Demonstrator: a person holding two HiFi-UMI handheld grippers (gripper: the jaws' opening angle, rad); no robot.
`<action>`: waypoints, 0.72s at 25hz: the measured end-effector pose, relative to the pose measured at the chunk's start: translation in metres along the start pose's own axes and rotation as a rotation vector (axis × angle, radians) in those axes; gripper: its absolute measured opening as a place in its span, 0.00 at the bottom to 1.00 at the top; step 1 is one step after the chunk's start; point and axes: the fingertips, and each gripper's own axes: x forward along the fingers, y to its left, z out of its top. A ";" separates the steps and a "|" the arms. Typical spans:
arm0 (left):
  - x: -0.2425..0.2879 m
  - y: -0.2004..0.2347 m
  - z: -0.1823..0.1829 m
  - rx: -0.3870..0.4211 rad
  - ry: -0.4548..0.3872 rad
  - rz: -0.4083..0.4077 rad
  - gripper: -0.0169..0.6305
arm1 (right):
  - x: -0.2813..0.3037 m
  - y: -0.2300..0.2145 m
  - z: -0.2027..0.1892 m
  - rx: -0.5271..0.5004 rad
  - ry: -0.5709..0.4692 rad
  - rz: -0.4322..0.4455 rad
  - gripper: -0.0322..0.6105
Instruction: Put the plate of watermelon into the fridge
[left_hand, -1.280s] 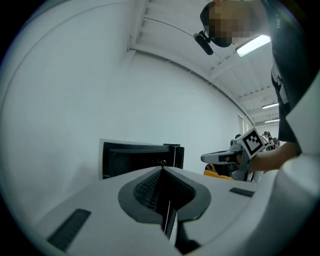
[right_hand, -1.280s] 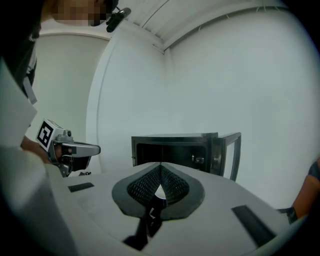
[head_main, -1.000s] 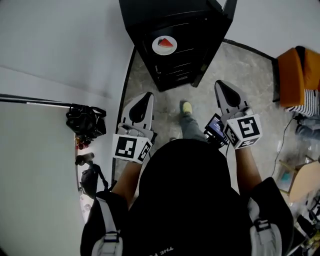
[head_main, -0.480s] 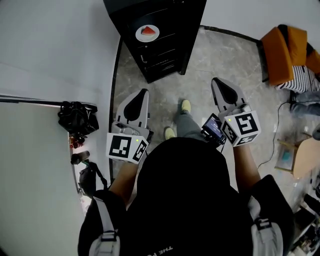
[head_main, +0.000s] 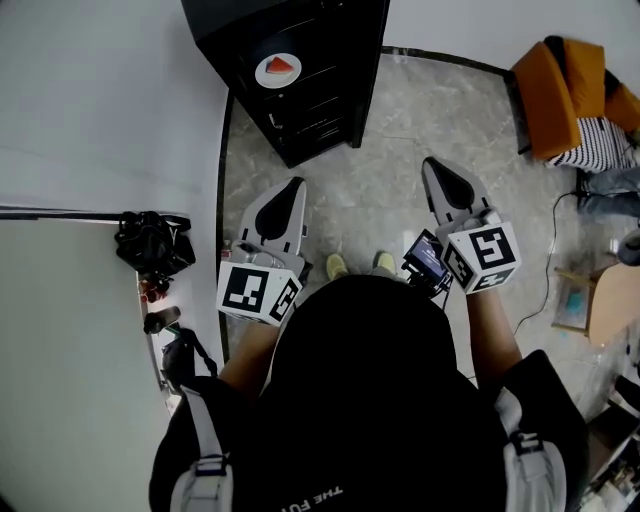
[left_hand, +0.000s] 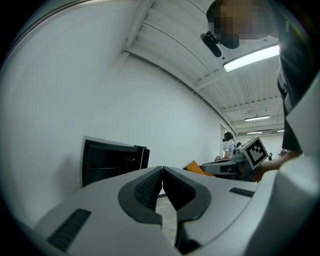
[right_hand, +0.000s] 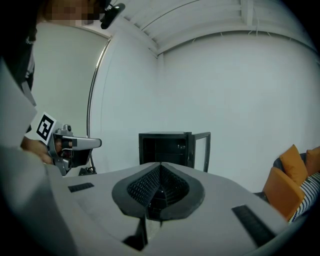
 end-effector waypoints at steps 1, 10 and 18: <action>0.002 -0.003 0.001 0.000 -0.002 -0.005 0.05 | -0.003 -0.003 0.001 0.000 -0.004 -0.003 0.07; 0.006 -0.005 -0.007 -0.018 0.002 -0.027 0.05 | -0.005 -0.010 -0.005 0.029 -0.024 -0.044 0.07; 0.014 0.005 -0.008 -0.023 0.006 -0.040 0.05 | 0.002 -0.007 -0.007 0.036 -0.018 -0.061 0.07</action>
